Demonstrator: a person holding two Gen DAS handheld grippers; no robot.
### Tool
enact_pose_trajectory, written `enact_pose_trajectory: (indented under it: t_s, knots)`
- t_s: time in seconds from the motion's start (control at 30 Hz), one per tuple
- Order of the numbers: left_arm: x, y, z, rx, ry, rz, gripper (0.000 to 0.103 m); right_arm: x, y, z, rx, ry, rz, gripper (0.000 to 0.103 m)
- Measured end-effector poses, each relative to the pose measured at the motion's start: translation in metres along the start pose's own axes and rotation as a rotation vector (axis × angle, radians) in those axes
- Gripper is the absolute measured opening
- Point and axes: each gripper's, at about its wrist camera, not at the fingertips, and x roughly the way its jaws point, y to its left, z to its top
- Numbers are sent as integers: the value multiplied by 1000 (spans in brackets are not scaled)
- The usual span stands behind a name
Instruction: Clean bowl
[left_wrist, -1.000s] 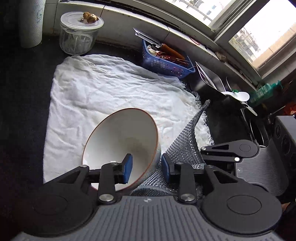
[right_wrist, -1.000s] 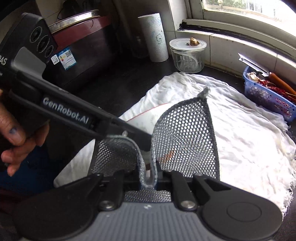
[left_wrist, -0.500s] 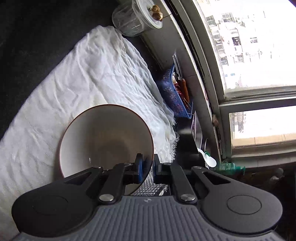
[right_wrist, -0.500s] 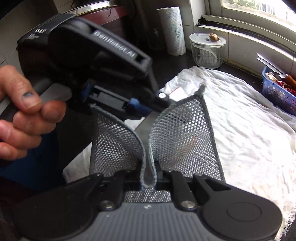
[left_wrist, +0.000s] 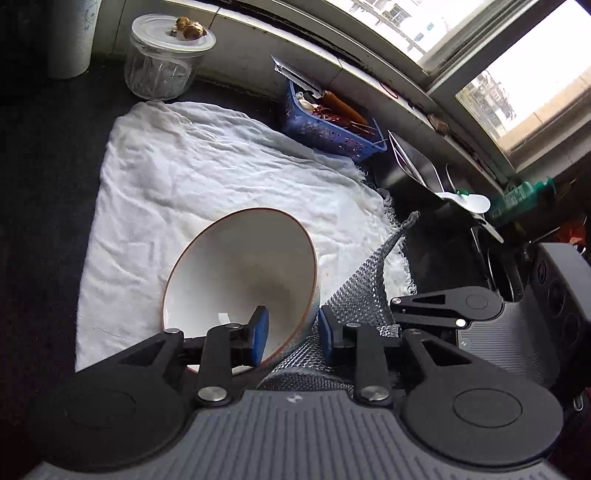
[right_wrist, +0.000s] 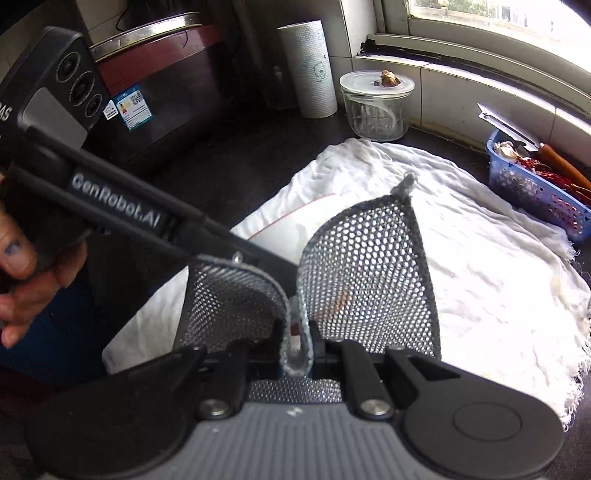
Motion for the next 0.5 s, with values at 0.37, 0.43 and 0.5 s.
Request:
enact_pose_trajectory:
  t_s: [0.37, 0.43, 0.5]
  knots:
    - [-1, 43, -6, -478, -54, -248, 11, 8, 18, -7, -22, 29, 36, 11]
    - [2, 50, -9, -582, -75, -281, 11, 12, 25, -8, -35, 38, 57, 11]
    - [4, 53, -11, -639, -104, -292, 11, 16, 31, -8, -52, 47, 60, 11]
